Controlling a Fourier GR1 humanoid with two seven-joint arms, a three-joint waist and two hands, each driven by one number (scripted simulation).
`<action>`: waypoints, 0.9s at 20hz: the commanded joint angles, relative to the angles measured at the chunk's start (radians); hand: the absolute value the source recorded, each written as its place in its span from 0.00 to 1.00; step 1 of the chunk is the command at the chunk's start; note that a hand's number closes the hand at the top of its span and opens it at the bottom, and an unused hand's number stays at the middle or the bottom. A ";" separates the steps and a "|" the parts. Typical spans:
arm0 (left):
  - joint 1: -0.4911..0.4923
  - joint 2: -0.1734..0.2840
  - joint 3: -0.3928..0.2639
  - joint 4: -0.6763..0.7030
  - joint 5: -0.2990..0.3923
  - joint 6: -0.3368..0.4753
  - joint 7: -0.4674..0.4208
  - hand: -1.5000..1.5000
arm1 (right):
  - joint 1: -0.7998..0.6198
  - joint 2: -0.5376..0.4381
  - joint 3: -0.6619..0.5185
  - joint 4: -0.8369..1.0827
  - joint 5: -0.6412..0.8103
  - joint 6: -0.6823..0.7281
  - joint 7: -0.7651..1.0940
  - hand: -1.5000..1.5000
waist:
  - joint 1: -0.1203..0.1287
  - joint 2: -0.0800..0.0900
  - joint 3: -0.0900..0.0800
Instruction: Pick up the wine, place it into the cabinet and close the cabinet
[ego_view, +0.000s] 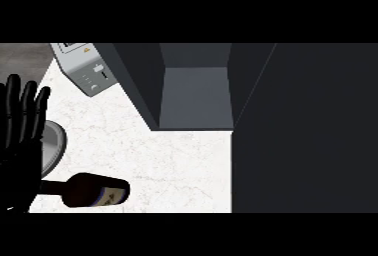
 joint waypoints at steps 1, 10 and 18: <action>0.037 0.044 0.069 -0.058 0.111 -0.079 0.029 0.00 | 0.012 -0.003 -0.018 -0.030 -0.027 0.023 0.018 0.00 | 0.005 -0.001 -0.007; 0.397 0.035 0.062 -0.226 0.544 -0.257 0.098 0.00 | 0.130 -0.014 0.179 -0.231 -0.086 0.123 0.172 0.00 | 0.023 -0.008 -0.009; 0.507 0.075 0.158 -0.401 0.699 -0.248 0.220 0.00 | 0.055 -0.039 0.173 -0.444 -0.119 0.054 0.435 0.00 | 0.016 -0.004 -0.008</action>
